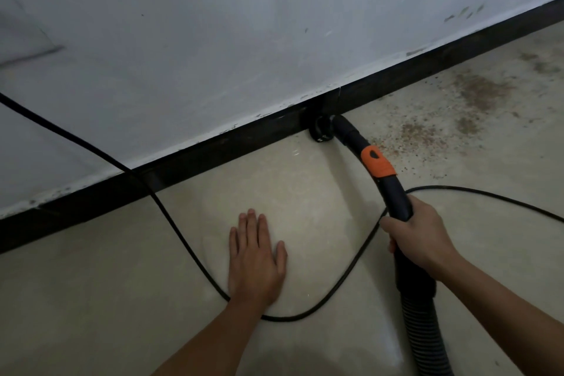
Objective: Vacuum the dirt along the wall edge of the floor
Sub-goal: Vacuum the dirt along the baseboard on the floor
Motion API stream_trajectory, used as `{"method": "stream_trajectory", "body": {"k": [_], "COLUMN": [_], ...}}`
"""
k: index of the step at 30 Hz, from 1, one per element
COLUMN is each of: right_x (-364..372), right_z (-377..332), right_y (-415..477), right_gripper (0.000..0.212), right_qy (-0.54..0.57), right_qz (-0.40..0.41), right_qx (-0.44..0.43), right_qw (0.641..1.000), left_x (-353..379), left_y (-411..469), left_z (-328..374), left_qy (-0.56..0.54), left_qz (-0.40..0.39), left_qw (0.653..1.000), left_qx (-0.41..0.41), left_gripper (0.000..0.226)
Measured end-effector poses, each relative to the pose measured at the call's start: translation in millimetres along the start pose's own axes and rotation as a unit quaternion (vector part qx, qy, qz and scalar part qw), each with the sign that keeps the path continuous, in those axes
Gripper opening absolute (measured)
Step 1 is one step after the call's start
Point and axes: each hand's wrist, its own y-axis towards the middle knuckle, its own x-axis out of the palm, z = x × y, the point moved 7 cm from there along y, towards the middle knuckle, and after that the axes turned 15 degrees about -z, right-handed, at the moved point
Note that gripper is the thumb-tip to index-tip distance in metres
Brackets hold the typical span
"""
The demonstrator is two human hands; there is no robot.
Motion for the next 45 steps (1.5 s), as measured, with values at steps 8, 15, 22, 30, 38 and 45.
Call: {"method": "stream_trajectory", "body": {"k": [8, 15, 22, 30, 38, 45], "right_x": [21, 22, -56, -103, -43, -80], "right_z": [-8, -9, 4, -4, -7, -9], "right_y": [-10, -12, 0, 23, 14, 15], "right_gripper": [0.020, 0.020, 0.019, 0.023, 0.021, 0.024], "right_qy": [-0.035, -0.080, -0.120, -0.095, -0.017, -0.116], "right_qz": [-0.027, -0.049, 0.068, 0.099, 0.013, 0.057], "right_qx": [-0.017, -0.019, 0.039, 0.061, 0.042, 0.064], "right_qw": [0.999, 0.995, 0.990, 0.989, 0.999, 0.990], "left_x": [-1, 0, 1, 1, 2, 2], "left_y": [-1, 0, -1, -1, 0, -1], "left_z": [1, 0, -1, -1, -2, -1], "left_qy": [0.005, 0.006, 0.003, 0.001, 0.004, 0.002], "left_qz": [0.004, 0.002, 0.011, 0.011, 0.006, 0.012], "left_qw": [1.000, 1.000, 1.000, 1.000, 1.000, 1.000], "left_qx": [0.001, -0.002, 0.004, 0.002, -0.001, 0.004], "left_gripper": [0.067, 0.067, 0.067, 0.068, 0.068, 0.068]}}
